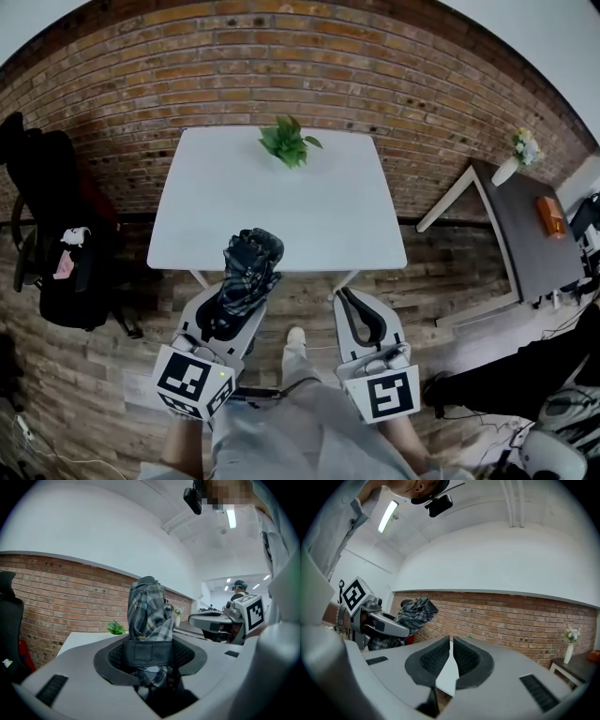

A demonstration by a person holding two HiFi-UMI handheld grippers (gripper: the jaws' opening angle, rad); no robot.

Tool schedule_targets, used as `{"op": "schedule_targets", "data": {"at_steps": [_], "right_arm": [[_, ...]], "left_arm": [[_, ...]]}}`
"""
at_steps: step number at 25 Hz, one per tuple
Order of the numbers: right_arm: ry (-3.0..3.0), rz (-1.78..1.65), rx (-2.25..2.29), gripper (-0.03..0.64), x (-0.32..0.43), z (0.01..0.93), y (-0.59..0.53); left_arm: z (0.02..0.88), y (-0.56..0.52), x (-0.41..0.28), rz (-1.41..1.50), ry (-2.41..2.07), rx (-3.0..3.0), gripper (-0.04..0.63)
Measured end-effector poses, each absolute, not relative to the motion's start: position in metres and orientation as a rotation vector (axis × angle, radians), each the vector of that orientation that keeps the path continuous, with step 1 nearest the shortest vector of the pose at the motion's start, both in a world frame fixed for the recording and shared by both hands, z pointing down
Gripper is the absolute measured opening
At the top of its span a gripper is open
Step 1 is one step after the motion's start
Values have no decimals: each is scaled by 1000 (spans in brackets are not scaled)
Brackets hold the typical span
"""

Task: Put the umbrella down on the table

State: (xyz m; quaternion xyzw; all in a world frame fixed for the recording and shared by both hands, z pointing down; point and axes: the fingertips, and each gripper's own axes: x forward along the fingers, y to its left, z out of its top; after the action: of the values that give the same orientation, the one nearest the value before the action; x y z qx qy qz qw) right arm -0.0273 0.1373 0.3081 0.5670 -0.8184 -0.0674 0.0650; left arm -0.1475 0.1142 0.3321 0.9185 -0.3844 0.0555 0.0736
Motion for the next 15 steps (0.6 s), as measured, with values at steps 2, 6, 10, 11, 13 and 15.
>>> {"op": "schedule_targets", "data": {"at_steps": [2, 6, 10, 11, 13, 15], "right_arm": [[-2480, -207, 1708, 54, -20, 307, 117], [-2497, -202, 1690, 54, -3, 306, 75], [-2530, -202, 1646, 54, 11, 305, 30], [-2540, -201, 1632, 54, 13, 304, 18], [-2558, -200, 1605, 54, 20, 303, -4], [-2572, -199, 1586, 54, 28, 303, -25]], "left_arm": [[333, 97, -143, 168, -1175, 2742, 219], [333, 59, -131, 167, -1202, 2713, 219], [329, 19, -113, 151, -1235, 2699, 219], [328, 9, -109, 147, -1242, 2694, 219], [326, -10, -101, 145, -1259, 2686, 219], [325, -29, -93, 144, -1274, 2678, 219]]}}
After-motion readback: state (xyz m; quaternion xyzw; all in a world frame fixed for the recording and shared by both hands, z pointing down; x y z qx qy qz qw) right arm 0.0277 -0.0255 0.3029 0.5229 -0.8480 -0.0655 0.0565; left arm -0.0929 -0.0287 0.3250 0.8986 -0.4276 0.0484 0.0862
